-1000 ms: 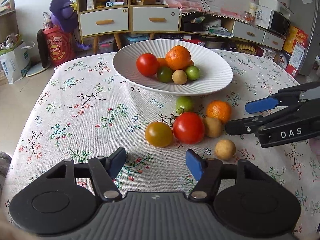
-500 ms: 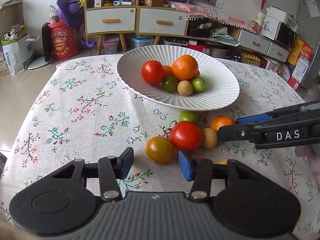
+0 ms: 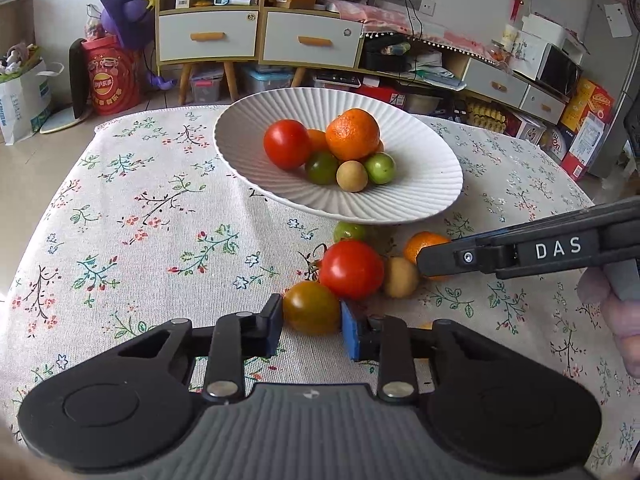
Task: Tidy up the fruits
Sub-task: 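Grasp a yellow tomato with the left tool while the right tool grasps a kumquat, then carry the yellow tomato and kumquat over the white bowl with both tools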
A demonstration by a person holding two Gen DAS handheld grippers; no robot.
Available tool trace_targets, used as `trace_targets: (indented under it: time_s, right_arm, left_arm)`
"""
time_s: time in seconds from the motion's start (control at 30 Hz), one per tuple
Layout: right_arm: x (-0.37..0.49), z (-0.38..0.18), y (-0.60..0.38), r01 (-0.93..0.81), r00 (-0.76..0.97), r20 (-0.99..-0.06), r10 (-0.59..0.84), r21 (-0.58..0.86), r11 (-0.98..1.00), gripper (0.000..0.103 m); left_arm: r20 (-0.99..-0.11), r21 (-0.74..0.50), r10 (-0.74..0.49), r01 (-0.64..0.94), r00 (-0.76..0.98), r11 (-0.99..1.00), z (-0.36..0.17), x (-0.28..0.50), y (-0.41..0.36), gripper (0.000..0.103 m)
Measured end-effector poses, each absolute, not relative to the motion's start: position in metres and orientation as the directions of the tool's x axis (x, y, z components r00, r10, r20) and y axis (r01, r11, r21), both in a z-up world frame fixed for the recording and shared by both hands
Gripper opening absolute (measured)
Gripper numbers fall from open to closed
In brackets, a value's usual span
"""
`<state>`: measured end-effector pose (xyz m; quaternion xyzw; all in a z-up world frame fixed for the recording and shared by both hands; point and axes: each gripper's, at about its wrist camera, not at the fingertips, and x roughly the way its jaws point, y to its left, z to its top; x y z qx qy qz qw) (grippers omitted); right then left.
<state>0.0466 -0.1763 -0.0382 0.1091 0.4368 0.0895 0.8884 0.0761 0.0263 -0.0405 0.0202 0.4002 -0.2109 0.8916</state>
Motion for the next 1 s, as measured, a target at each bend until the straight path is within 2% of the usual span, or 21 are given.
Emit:
trace_targets:
  time_s: [0.3, 0.6, 0.73, 0.9, 1.0]
  right_arm:
    - [0.038, -0.022, -0.181, -0.09, 0.607, -0.744, 0.279, 0.284, 0.954, 0.031]
    - [0.041, -0.004, -0.19, -0.076, 0.658, -0.701, 0.276, 0.302, 0.95, 0.031]
    - [0.049, -0.003, -0.194, -0.041, 0.678, -0.691, 0.252, 0.307, 0.951, 0.031]
    - [0.064, -0.007, -0.2, -0.009, 0.71, -0.681, 0.181, 0.247, 0.969, 0.031]
    - [0.076, -0.008, -0.209, 0.027, 0.721, -0.672, 0.167, 0.268, 0.963, 0.031]
  left_arm:
    - [-0.715, -0.147, -0.386, 0.415, 0.582, 0.898, -0.03, 0.07, 0.032, 0.021]
    - [-0.667, -0.153, -0.389, 0.395, 0.635, 0.906, -0.011, 0.076, 0.031, 0.021]
    - [-0.65, -0.154, -0.392, 0.392, 0.651, 0.907, -0.005, 0.082, 0.019, 0.021]
    - [-0.649, -0.159, -0.375, 0.364, 0.662, 0.918, -0.006, 0.098, 0.0, 0.021]
    - [-0.65, -0.155, -0.356, 0.341, 0.672, 0.927, -0.009, 0.107, -0.011, 0.021]
